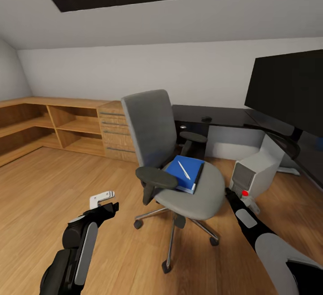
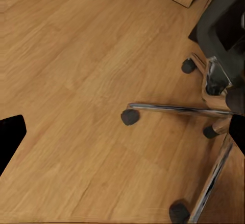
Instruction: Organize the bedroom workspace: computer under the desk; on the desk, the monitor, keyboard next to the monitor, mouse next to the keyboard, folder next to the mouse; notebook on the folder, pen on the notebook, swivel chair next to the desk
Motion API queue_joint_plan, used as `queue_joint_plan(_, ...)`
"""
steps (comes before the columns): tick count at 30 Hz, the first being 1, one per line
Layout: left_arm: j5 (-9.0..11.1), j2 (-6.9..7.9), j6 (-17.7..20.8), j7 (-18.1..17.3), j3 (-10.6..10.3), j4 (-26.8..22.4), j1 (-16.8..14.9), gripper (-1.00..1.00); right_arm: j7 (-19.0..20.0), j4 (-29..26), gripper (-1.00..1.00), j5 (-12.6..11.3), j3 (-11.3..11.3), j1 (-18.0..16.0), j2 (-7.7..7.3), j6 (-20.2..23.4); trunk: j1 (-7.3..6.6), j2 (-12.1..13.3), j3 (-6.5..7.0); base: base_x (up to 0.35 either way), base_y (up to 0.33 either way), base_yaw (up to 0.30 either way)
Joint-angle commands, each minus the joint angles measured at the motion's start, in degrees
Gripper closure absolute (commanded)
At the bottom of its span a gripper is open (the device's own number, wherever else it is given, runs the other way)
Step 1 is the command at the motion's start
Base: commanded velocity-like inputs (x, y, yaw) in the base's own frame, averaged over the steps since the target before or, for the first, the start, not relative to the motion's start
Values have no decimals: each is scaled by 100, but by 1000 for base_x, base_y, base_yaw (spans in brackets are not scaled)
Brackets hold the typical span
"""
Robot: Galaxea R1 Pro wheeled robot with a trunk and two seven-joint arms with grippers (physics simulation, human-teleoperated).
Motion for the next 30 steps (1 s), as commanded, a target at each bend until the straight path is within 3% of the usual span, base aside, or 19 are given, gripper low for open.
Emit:
queue_joint_plan(1,94,-4,21,41,-28,6,-4,-100,37,8,-100,-56,28,-3,32,-18,-1,-3,-6,0,0,0)
queue_joint_plan(4,98,-4,21,41,-117,-19,-4,-100,36,10,-100,-56,28,-4,130,-18,-1,-3,-6,0,0,0)
queue_joint_plan(8,70,-4,35,39,-56,-101,-4,-100,-20,-10,-100,-57,28,-3,224,-18,-1,-3,-6,0,0,0)
queue_joint_plan(21,65,-4,39,33,-53,-122,-4,-100,-31,-26,-100,-56,28,1,248,-18,-1,-3,-6,0,0,12)
queue_joint_plan(30,65,-4,39,37,-52,-127,-3,-100,-34,-25,-100,-57,16,1,250,-16,-1,-3,-6,0,0,233)
